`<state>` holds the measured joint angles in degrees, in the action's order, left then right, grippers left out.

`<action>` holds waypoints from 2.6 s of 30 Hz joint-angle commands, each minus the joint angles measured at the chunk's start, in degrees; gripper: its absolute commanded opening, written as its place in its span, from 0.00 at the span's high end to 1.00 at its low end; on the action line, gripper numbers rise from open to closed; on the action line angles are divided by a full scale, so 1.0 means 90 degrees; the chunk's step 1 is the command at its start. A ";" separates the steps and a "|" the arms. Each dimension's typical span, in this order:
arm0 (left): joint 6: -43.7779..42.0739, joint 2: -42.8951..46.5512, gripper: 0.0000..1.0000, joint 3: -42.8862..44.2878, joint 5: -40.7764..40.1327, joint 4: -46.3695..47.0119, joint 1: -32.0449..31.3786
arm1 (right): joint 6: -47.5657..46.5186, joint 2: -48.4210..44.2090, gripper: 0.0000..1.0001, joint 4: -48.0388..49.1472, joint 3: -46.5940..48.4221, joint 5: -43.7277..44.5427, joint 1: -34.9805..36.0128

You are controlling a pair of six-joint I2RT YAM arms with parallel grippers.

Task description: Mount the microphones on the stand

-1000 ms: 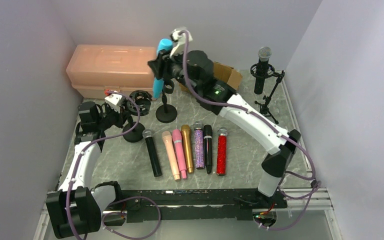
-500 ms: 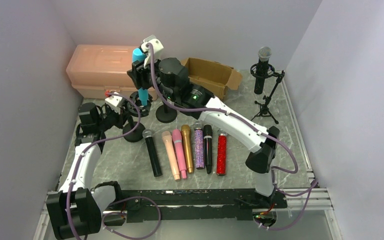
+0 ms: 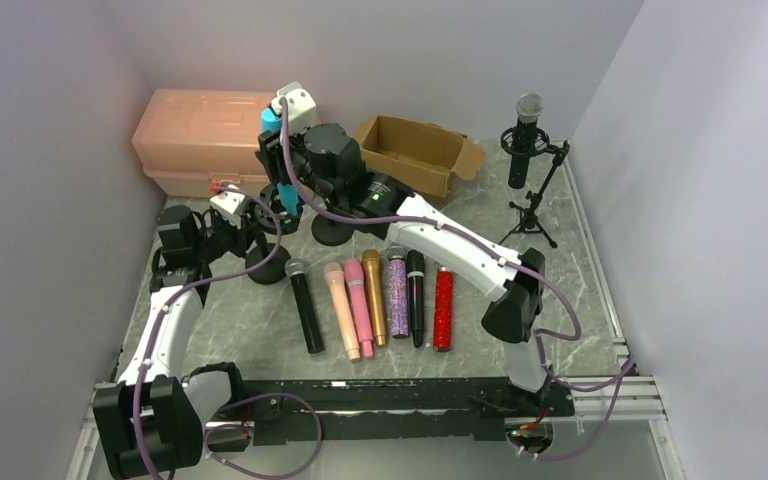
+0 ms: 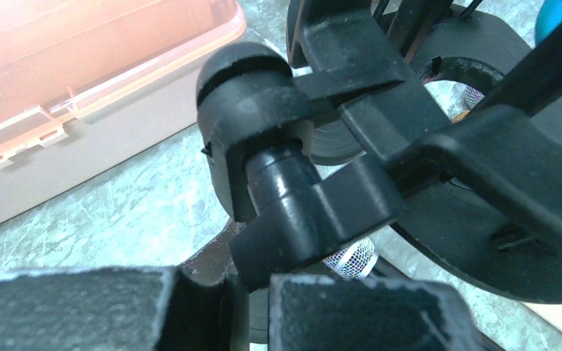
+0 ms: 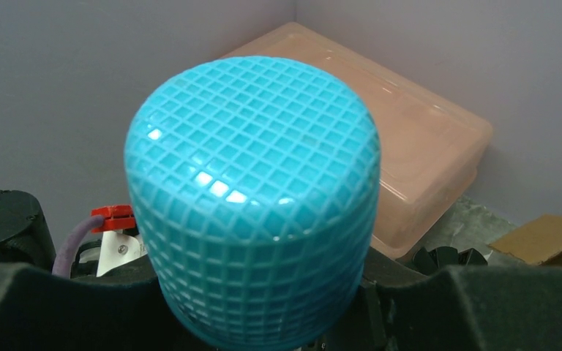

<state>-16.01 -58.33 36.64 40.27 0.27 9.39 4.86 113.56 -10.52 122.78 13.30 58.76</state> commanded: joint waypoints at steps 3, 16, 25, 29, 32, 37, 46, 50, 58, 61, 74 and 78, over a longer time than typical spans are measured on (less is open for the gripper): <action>0.0046 -0.0095 1.00 -0.0070 0.0261 -0.0187 -0.0018 | -0.0005 -0.0133 1.00 0.0637 -0.0299 0.0168 0.0017; 0.0106 -0.0167 1.00 -0.0002 0.0188 -0.0229 -0.0018 | 0.0432 -0.0371 1.00 0.1429 -0.1051 0.0339 -0.0084; 0.0220 -0.0255 0.99 0.0059 0.0158 -0.0278 -0.0020 | 0.0719 -0.0791 1.00 0.1843 -0.1654 0.0303 -0.0084; 0.0234 -0.0285 1.00 0.0101 0.0132 -0.0304 -0.0018 | 0.0688 -0.0777 1.00 0.1879 -0.1636 0.0290 -0.0084; 0.0245 -0.0287 0.99 0.0127 0.0126 -0.0334 -0.0018 | 0.0638 -0.0743 1.00 0.1926 -0.1532 0.0349 -0.0084; 0.0226 -0.0277 0.99 0.0134 0.0103 -0.0364 -0.0018 | 0.0638 -0.0665 1.00 0.2034 -0.1397 0.0491 -0.0084; 0.0207 -0.0225 1.00 0.0158 0.0076 -0.0431 -0.0020 | 0.1047 -0.0745 1.00 0.2695 -0.1789 0.1527 -0.0084; 0.0192 -0.0210 1.00 0.0215 0.0047 -0.0487 -0.0018 | 0.1058 -0.0544 1.00 0.2372 -0.1439 0.1457 -0.0084; 0.0226 -0.0258 1.00 0.0196 0.0002 -0.0480 -0.0023 | 0.1194 -0.0537 1.00 0.2404 -0.1691 0.1565 -0.0041; 0.0226 -0.0258 1.00 0.0201 -0.0027 -0.0479 -0.0018 | 0.1211 -0.0477 1.00 0.2369 -0.1662 0.1598 -0.0013; 0.0158 -0.0316 1.00 0.0216 -0.0207 -0.0587 -0.0018 | 0.0829 -0.0342 1.00 0.2480 -0.1728 0.1781 0.0360; 0.0160 -0.0309 1.00 0.0216 -0.0207 -0.0586 -0.0018 | 0.0739 -0.0200 1.00 0.2325 -0.1568 0.1908 0.0365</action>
<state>-15.16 -59.90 38.02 39.11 -0.71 9.39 12.60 110.61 8.73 106.65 28.73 61.87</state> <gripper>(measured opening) 0.089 0.455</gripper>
